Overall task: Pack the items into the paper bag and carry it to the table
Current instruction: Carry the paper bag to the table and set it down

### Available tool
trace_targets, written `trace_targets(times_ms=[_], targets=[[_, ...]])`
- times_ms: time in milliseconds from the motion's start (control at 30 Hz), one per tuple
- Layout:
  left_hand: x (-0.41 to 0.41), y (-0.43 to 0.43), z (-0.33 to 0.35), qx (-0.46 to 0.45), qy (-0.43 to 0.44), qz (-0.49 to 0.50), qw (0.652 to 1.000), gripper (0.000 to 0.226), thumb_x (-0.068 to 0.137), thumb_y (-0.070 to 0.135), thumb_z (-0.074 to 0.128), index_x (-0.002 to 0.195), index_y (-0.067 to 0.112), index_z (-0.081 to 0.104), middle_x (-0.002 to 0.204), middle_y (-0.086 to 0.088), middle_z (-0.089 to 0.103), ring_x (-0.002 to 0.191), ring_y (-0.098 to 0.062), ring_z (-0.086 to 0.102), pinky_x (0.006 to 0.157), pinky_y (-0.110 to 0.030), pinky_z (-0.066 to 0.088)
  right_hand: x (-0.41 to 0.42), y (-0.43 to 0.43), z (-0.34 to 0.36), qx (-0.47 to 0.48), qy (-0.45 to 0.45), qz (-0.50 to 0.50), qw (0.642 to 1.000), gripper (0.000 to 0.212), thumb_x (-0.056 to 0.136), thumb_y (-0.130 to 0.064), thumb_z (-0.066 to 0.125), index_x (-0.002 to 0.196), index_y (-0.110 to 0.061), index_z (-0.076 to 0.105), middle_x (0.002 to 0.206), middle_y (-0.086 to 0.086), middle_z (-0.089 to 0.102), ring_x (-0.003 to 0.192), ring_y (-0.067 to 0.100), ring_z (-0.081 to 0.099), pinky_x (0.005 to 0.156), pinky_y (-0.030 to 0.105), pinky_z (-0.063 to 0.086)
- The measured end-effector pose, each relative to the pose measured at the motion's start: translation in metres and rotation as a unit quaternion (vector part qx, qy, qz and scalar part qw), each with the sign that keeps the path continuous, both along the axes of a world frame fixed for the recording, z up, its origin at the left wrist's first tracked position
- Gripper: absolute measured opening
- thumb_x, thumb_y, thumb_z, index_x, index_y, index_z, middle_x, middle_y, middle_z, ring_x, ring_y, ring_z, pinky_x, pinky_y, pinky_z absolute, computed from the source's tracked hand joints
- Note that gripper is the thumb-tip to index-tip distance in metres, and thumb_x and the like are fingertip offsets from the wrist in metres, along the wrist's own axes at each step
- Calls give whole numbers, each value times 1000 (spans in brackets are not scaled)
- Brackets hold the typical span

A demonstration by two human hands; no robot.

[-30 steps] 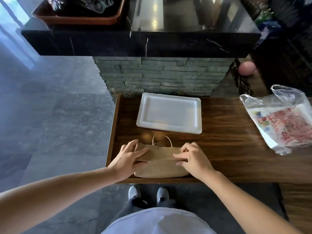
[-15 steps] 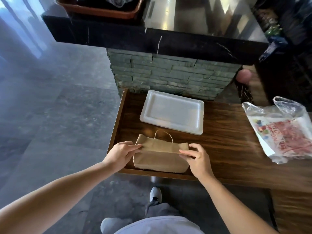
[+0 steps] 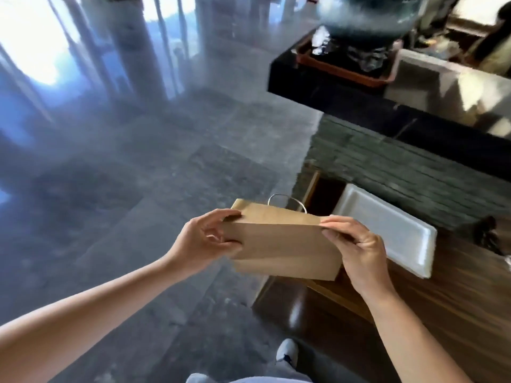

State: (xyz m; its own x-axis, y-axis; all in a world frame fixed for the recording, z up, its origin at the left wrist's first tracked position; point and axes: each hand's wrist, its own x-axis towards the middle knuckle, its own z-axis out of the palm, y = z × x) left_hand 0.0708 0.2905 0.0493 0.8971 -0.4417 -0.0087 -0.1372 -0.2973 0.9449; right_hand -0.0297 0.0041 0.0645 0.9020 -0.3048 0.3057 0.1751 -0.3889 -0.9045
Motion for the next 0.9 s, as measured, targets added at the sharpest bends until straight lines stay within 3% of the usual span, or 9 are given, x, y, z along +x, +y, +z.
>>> trace_targets(times_ms=[133,200,267,367,433,567,633,733,900], targets=[[-25,127,-4,-16,32,109,993,66,61,-4,84,107,40,66,96,13,71,68,-5,61,63,-22,53,54,121,-6,37,10,122,992,12,73,-4,75,81,-13,76,89,-2,73,92,17,67,89,25,48],[-47,191,-5,-5,24,187,982,65,63,-8,82,112,32,65,94,11,69,70,-4,60,66,-23,53,78,188,-9,56,18,194,979,19,70,6,74,81,-10,75,85,-8,72,87,10,66,84,19,48],[-72,248,-3,2,12,266,964,62,66,-9,81,119,19,65,95,5,68,74,-5,59,71,-24,52,95,253,-8,61,19,269,961,14,70,5,74,82,-3,75,85,0,72,86,11,65,80,14,46],[-121,336,5,38,-24,393,918,58,68,-13,78,118,15,66,82,18,68,68,5,57,68,-11,48,113,358,-5,98,42,387,916,14,71,4,73,85,-1,74,86,10,69,92,20,63,82,20,46],[-155,383,10,64,-47,466,881,57,67,-11,79,113,21,68,71,20,68,64,6,59,66,-7,47,118,421,-1,106,57,461,879,14,73,3,72,85,-4,75,87,9,69,92,20,62,82,24,46],[-207,456,10,112,-90,595,791,43,67,3,85,104,21,73,78,1,75,70,-9,69,73,-24,54,121,542,1,128,83,578,801,12,73,-13,72,83,-19,78,87,-1,70,91,14,63,79,18,45],[-220,489,5,108,-100,638,756,43,66,7,86,100,29,74,77,-2,76,68,-4,67,73,-23,53,126,598,-2,129,92,613,774,12,73,-15,73,83,-19,79,88,-1,70,91,13,63,78,17,45],[-222,542,3,113,-115,664,730,41,66,12,86,98,37,75,79,11,74,65,-1,63,70,-16,50,141,674,-7,143,118,641,745,11,72,-18,74,81,-21,79,87,2,69,86,12,61,73,16,44],[-204,650,20,100,-91,691,710,43,69,12,85,103,33,70,111,2,53,87,-18,60,68,-22,53,179,807,-6,182,167,686,684,16,73,-19,74,86,-13,78,80,2,63,78,13,55,67,19,41]])
